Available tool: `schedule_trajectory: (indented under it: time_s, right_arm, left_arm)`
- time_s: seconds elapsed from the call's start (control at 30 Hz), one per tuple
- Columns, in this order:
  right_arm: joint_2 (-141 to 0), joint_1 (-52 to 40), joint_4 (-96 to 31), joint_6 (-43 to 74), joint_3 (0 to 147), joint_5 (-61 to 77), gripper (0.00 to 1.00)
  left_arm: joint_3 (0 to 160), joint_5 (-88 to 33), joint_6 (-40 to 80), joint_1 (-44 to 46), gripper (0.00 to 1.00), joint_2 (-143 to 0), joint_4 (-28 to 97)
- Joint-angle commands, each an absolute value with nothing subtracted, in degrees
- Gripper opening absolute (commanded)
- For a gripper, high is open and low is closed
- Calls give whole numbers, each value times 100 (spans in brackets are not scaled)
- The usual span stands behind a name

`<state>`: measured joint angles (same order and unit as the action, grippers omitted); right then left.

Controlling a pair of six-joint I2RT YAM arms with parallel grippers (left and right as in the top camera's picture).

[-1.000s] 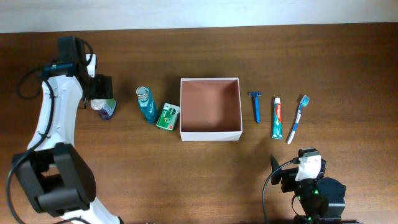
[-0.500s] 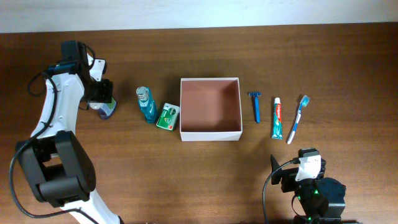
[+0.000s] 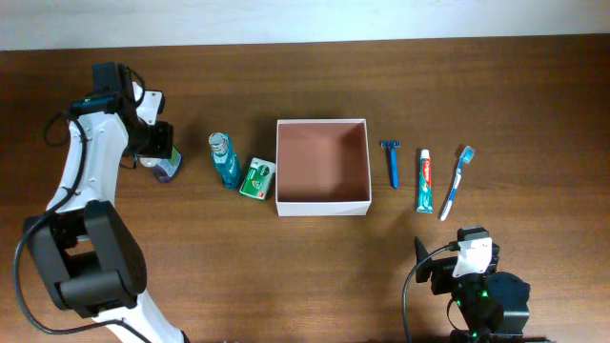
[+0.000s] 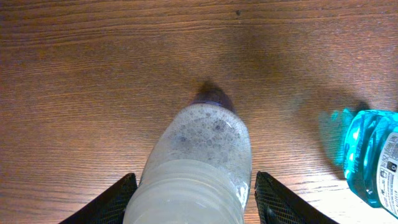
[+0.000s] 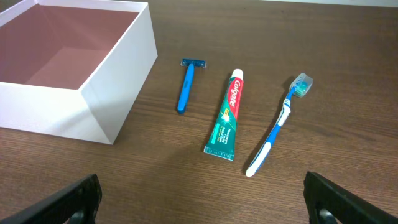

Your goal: Pack container

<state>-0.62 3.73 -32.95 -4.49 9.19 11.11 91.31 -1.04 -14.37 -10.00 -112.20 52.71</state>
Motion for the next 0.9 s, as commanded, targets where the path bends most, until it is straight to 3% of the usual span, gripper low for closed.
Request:
schedule_trajectory:
  time_s: [0.0,0.33,0.87]
  right_arm:
    - [-19,416,-3297,-399,882,1160,99]
    - [-19,416,-3297,-399,882,1162,99]
    - [-19,416,-3295,-399,882,1160,99]
  left_arm:
    - [9087,-475,-1422,-991,4,-11375,5400]
    - [9631,-475,-1120,-934,1,-10927,5815]
    - [10412,58,-1114,-123,1,-9653,6114]
